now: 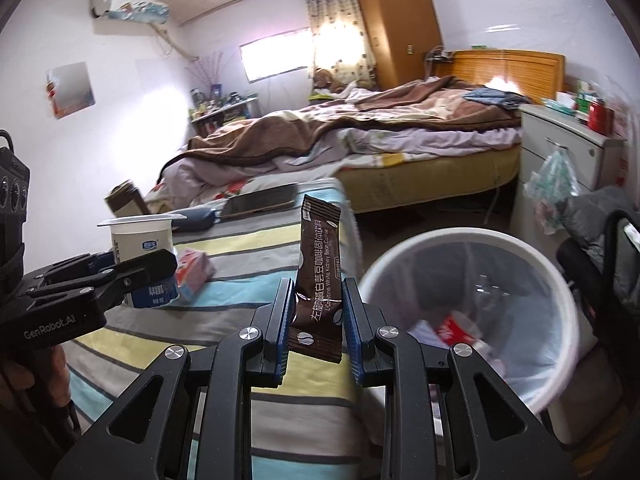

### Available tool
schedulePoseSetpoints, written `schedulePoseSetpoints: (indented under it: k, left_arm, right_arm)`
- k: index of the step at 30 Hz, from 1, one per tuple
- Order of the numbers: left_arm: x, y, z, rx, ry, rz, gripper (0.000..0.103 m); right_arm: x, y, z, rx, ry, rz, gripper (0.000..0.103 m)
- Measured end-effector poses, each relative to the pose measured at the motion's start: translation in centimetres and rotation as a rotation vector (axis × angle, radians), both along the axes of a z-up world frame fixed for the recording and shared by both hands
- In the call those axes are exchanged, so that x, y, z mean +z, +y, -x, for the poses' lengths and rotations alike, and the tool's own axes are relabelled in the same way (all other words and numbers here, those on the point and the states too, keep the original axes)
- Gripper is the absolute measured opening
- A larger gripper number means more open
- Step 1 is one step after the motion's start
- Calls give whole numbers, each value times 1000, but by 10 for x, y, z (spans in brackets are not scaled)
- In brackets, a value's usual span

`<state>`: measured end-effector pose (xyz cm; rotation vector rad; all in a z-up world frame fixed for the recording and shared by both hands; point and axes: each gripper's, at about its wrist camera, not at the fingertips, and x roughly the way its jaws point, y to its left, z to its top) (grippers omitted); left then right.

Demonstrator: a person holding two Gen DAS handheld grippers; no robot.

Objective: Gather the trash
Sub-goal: 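Carry the yogurt cup and wrapper over the white bin and open both grippers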

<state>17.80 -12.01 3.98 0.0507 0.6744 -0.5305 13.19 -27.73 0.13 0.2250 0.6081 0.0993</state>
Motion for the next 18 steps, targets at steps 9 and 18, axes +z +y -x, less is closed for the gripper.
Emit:
schedulePoseSetpoints:
  k: [9, 18]
  left_arm:
    - [-10, -57, 0, -82, 27, -15, 49]
    - [-32, -113, -9, -166, 78, -29, 49]
  right_arm:
    - [-9, -34, 6, -96, 23, 7, 26]
    - [-27, -72, 3, -185, 108, 21, 26]
